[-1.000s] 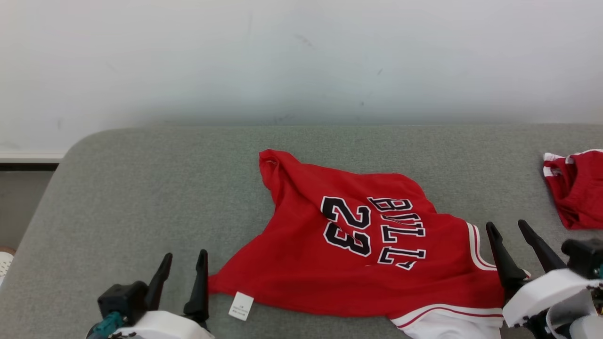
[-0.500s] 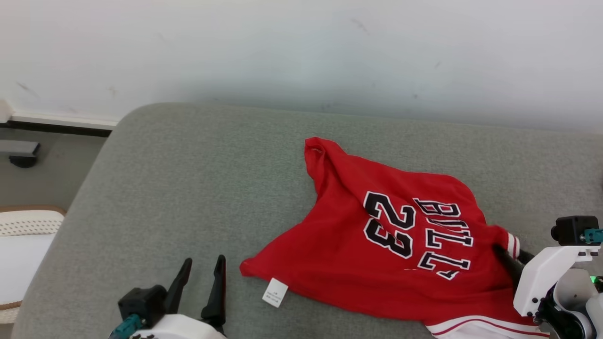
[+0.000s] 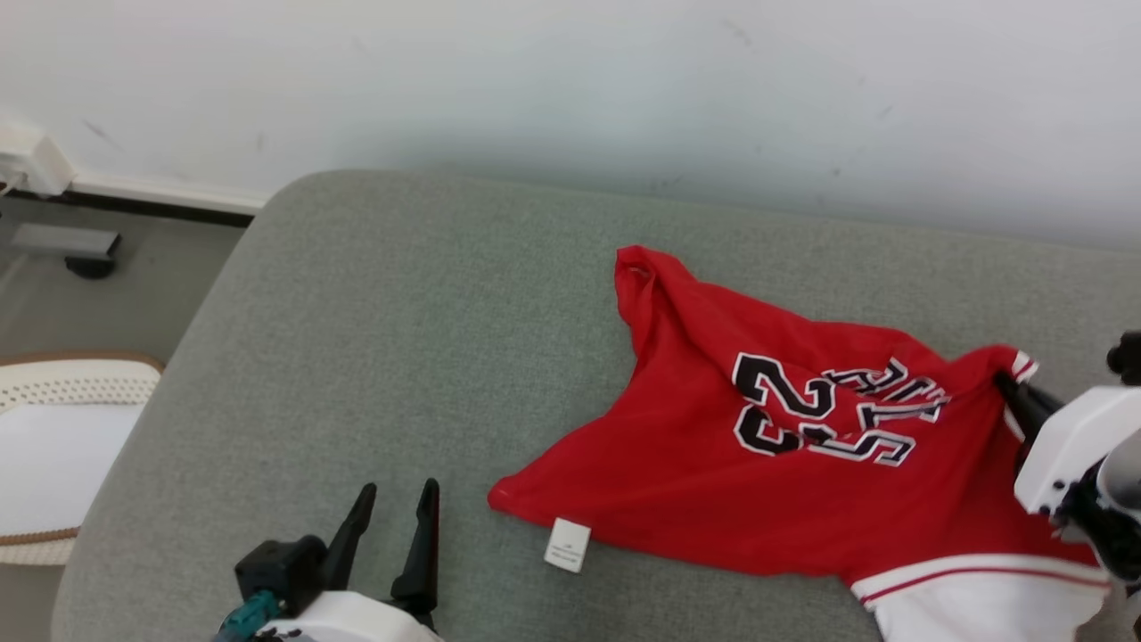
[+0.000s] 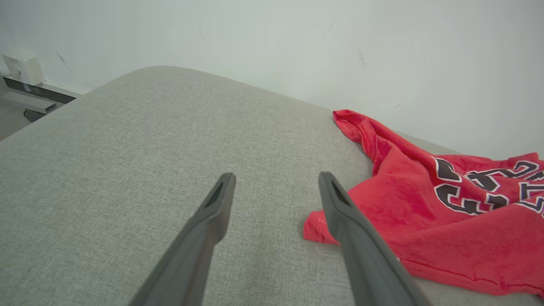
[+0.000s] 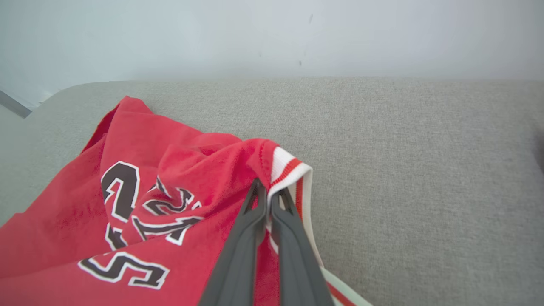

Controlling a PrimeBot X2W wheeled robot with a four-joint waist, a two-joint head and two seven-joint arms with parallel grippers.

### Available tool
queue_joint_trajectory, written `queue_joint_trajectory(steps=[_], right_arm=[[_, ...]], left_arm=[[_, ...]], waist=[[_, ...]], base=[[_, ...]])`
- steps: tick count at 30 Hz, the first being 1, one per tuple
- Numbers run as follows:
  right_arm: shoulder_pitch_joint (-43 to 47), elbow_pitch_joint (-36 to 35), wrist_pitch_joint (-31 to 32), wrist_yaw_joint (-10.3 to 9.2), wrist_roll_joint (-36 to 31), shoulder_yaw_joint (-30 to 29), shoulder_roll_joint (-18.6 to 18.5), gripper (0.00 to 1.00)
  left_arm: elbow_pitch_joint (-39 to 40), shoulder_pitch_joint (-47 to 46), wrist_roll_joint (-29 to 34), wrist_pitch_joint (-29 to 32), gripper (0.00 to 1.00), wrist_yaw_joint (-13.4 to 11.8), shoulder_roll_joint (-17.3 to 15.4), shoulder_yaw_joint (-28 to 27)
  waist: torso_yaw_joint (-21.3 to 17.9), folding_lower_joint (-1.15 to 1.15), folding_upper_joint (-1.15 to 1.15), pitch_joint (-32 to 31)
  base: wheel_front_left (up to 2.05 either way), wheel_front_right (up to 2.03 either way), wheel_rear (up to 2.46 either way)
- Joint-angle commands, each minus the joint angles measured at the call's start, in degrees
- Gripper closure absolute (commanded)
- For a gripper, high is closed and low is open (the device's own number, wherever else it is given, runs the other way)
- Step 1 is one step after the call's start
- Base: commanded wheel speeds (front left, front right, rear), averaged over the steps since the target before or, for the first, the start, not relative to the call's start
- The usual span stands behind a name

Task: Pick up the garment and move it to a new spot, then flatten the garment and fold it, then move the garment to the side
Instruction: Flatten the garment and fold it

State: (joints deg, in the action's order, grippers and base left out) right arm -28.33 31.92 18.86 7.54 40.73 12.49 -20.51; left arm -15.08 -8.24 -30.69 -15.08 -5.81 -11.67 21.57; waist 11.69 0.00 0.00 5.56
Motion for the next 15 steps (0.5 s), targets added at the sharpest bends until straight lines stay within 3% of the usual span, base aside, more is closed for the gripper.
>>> queue_joint_trajectory(steps=[1, 11, 12, 13, 14, 15], right_arm=[[-2.98, 1.44, -1.13, -0.12, -0.96, -0.21, -0.77, 1.0], [-14.59, 12.62, -7.84, -0.12, -5.05, 2.83, -0.75, 1.0], [-15.44, 13.96, -8.13, -0.12, -5.31, 3.19, -0.73, 0.95], [-16.13, 15.19, -8.45, -0.12, -5.29, 3.47, -0.61, 0.64], [-16.6, 16.16, -8.88, -0.12, -5.28, 3.86, -0.39, 0.17], [-16.83, 17.01, -9.66, -0.12, -5.07, 4.16, -0.27, 0.0]], left_arm=[[-0.28, -1.04, 0.61, -0.08, 0.0, 0.56, 0.29, -0.37], [-1.71, -3.3, 2.46, -0.09, 0.0, 2.75, 1.94, -1.69], [-1.96, -3.41, 2.5, -0.09, 0.0, 2.87, 2.17, -1.79], [-2.21, -3.51, 2.7, -0.08, 0.0, 3.08, 2.35, -1.84], [-2.44, -3.59, 2.87, -0.09, 0.0, 3.29, 2.53, -1.89], [-2.66, -3.61, 2.98, -0.09, 0.0, 3.33, 2.67, -1.99]], waist=[[0.95, 0.0, 0.0, 1.71], [2.19, 0.0, 0.0, 5.14], [2.15, 0.0, 0.0, 5.19], [2.06, 0.0, 0.0, 5.16], [1.9, 0.0, 0.0, 5.01], [1.66, 0.0, 0.0, 4.71]], base=[[0.0, 0.0, 0.0], [0.0, 0.0, 0.0], [0.0, 0.0, 0.0], [0.0, 0.0, 0.0], [0.0, 0.0, 0.0], [0.0, 0.0, 0.0]])
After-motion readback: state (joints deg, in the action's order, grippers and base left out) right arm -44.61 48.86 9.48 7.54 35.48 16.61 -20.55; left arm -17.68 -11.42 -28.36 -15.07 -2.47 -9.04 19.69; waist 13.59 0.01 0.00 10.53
